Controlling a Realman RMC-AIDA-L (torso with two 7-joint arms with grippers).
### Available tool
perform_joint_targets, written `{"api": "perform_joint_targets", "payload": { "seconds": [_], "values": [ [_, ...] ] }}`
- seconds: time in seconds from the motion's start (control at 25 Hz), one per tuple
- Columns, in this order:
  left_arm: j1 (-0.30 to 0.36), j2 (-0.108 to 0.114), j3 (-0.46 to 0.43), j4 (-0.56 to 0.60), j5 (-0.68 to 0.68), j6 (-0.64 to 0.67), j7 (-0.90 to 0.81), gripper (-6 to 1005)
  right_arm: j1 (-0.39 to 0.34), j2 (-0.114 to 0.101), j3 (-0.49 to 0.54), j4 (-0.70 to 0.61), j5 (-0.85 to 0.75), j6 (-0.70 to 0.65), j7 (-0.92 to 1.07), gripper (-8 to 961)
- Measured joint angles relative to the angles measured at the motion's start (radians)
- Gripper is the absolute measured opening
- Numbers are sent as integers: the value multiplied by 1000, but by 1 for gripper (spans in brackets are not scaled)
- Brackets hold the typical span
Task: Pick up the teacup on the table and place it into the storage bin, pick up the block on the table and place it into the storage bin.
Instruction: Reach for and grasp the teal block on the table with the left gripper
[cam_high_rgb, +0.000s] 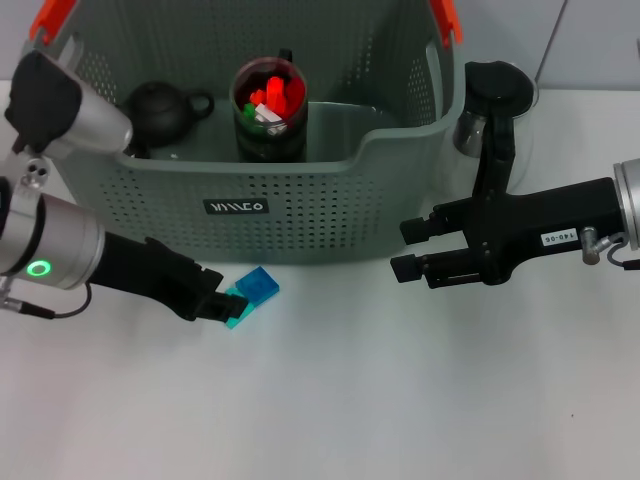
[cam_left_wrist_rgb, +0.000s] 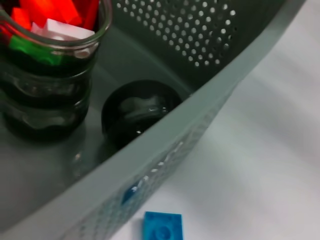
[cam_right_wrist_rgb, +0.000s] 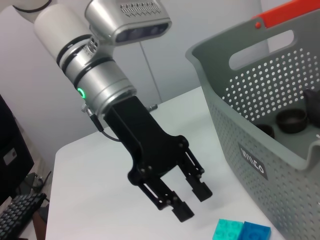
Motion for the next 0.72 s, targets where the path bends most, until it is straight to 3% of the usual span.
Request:
{"api": "perform_joint_targets", "payload": {
  "seconds": [0.32,0.72],
  "values": [
    [-14,-1,119,-52,76,-112,-33,504,3,0,0,0,0,2,-1,610],
    [-17,-4,188,-61,131,-177,-72,610,3,0,0,0,0,2,-3,610]
  ]
}}
